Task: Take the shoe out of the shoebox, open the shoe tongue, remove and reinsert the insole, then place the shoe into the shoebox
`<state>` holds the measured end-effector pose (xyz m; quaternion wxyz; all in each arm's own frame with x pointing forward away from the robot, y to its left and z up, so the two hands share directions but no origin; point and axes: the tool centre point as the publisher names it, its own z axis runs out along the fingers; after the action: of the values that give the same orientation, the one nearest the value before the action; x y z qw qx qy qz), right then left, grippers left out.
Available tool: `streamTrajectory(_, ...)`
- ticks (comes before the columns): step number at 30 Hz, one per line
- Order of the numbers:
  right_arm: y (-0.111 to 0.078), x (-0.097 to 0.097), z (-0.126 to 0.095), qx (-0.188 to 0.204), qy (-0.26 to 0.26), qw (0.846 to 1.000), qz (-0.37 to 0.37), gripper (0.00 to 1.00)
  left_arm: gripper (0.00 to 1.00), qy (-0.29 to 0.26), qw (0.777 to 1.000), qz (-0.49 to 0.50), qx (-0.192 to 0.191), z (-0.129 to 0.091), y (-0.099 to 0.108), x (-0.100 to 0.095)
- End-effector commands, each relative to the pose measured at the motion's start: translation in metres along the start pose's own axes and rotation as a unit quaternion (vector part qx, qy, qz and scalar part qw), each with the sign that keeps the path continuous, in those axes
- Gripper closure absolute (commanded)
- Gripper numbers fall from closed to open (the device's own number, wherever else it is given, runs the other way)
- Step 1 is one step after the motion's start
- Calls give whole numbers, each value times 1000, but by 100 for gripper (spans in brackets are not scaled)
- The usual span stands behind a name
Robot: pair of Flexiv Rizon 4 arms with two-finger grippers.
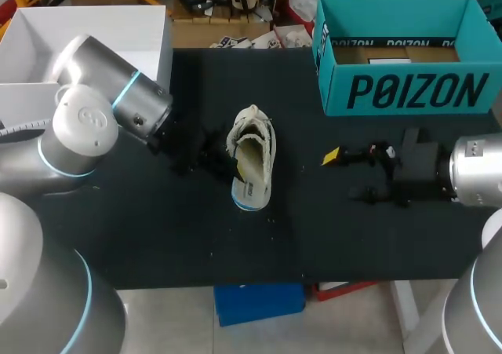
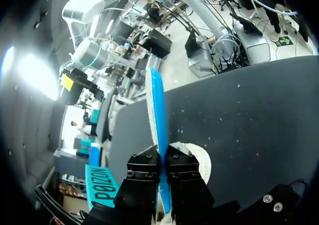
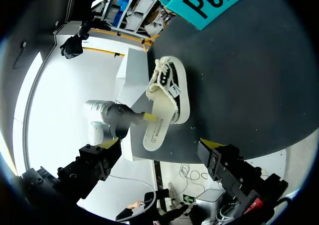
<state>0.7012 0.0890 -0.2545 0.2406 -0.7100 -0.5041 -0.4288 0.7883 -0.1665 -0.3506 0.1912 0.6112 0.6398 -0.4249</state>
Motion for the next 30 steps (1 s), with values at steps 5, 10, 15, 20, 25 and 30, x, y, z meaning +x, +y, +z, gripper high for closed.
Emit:
streamTrajectory(5,0,0,0,0,-1,1000,0,0,100,-7,1000,4,0,-3,4,-2)
streamTrajectory(10,0,0,0,0,-1,1000,0,0,100,-17,1000,3,-4,-3,9,-2)
streamTrajectory(15,0,0,0,0,-1,1000,0,0,100,-21,1000,3,-5,1,14,-2)
streamTrajectory(20,0,0,0,0,-1,1000,0,0,100,-19,1000,15,-16,1,21,-4)
streamTrajectory(25,0,0,0,0,-1,1000,0,0,100,-19,999,18,-20,2,27,-5)
streamTrajectory(30,0,0,0,0,-1,1000,0,0,100,-21,999,18,-24,4,33,-4)
